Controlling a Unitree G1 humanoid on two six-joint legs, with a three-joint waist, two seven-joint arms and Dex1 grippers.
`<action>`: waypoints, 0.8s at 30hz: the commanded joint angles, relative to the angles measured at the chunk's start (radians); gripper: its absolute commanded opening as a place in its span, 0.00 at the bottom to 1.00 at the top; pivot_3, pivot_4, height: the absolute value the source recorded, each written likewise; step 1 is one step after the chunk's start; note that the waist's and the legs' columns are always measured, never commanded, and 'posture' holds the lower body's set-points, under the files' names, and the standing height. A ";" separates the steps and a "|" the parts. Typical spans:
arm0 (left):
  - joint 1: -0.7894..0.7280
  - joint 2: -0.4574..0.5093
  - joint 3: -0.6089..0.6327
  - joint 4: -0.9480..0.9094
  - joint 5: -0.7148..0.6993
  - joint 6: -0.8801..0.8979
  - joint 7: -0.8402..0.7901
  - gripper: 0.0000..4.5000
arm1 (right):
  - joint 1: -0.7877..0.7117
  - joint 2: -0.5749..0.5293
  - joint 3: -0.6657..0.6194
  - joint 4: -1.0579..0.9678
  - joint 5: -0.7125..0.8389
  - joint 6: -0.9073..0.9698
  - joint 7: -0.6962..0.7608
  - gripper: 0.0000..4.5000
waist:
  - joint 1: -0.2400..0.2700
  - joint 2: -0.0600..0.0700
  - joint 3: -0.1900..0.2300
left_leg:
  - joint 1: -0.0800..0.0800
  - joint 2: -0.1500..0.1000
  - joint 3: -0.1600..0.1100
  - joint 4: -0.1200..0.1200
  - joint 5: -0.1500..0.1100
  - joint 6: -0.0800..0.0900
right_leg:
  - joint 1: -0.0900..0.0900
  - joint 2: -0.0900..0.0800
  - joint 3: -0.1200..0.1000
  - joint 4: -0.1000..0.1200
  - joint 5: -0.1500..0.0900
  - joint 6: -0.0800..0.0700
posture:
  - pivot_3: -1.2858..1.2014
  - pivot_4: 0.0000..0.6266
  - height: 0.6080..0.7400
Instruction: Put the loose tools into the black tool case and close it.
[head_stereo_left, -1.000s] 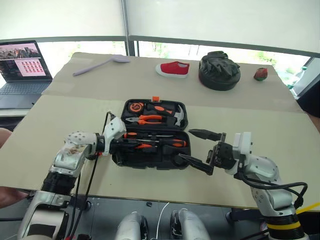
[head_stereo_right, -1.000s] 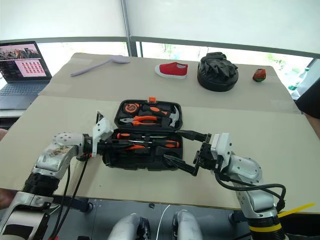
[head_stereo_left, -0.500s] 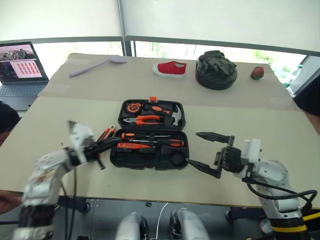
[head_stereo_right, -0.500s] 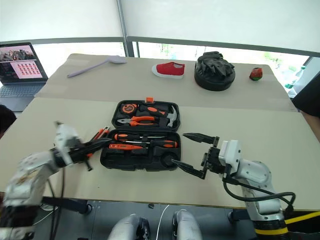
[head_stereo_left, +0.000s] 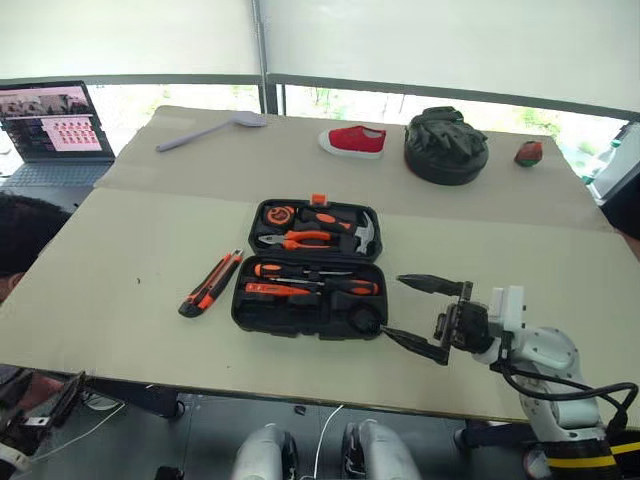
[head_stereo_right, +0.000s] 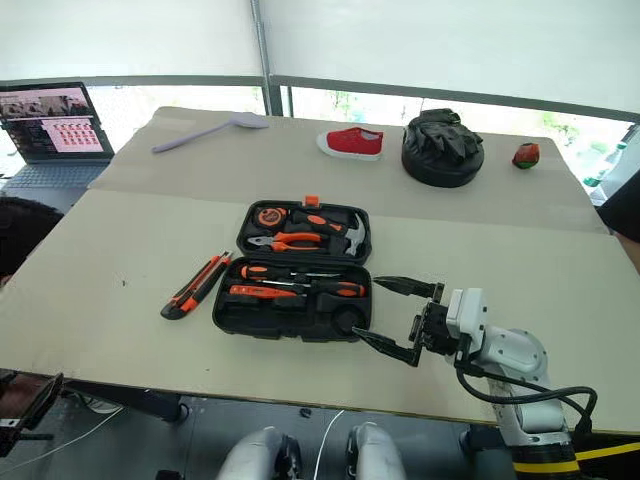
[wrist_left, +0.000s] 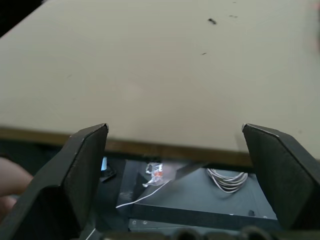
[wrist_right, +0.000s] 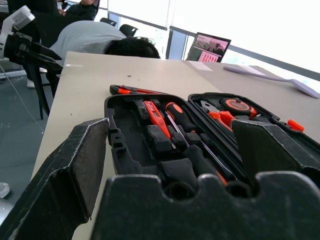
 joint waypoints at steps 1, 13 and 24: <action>-0.032 0.029 -0.029 -0.102 -0.023 0.029 0.035 0.99 | 0.028 -0.004 -0.004 -0.040 0.005 -0.026 0.009 1.00 | 0.004 -0.001 0.000 | 0.000 0.000 0.000 0.000 0.000 0.000 | 0.000 0.000 0.000 0.000 0.000 0.000 | 0.52 0.24 1.00; -0.369 0.236 -0.312 -0.237 0.023 0.390 0.187 0.99 | 0.192 -0.068 -0.177 -0.142 0.025 -0.018 -0.074 1.00 | -0.002 0.000 0.000 | -0.001 0.000 0.001 -0.001 0.005 -0.008 | 0.003 0.002 0.001 0.001 0.004 0.006 | 0.52 0.24 1.00; -0.522 0.236 -0.513 -0.231 0.033 0.500 0.163 0.99 | 0.160 -0.011 -0.118 -0.198 -0.010 -0.016 -0.158 1.00 | -0.012 0.001 0.000 | 0.000 0.001 0.003 -0.003 0.008 -0.014 | 0.000 0.005 0.004 0.003 0.003 0.006 | 0.52 0.24 1.00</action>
